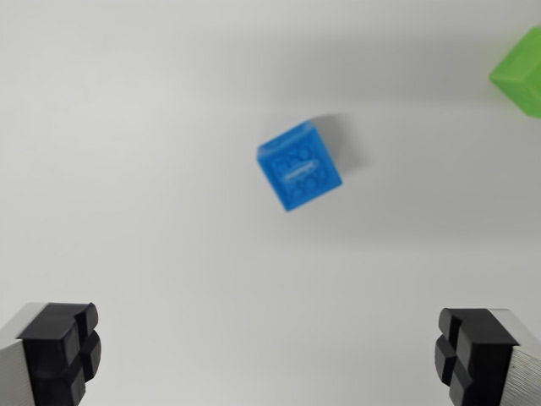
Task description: Stack cube
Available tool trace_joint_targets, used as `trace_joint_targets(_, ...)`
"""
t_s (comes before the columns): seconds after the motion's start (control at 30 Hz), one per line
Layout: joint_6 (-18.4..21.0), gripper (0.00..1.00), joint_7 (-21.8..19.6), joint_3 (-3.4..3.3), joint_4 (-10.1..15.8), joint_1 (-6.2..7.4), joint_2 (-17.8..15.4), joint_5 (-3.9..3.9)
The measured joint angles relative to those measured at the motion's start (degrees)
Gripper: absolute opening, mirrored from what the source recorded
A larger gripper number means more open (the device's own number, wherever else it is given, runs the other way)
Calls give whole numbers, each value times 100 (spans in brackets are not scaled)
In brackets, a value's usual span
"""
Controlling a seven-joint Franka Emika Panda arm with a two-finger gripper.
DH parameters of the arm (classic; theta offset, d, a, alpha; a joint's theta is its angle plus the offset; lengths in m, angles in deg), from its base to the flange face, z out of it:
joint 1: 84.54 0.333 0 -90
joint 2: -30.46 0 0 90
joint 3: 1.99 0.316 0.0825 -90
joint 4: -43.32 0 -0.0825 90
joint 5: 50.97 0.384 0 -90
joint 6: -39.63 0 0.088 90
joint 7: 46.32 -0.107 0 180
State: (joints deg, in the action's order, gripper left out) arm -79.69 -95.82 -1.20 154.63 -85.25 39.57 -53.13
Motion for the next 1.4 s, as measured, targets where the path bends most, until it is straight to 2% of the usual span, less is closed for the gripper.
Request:
trace_joint_targets(0.47,-181,100,-75,-89,24,-65,151,15)
trace_joint_targets(0.83,-382,100,-157,-189,31,-141,341,47)
trace_joint_targets(1.4,-749,100,-314,-343,-14,-320,745,135)
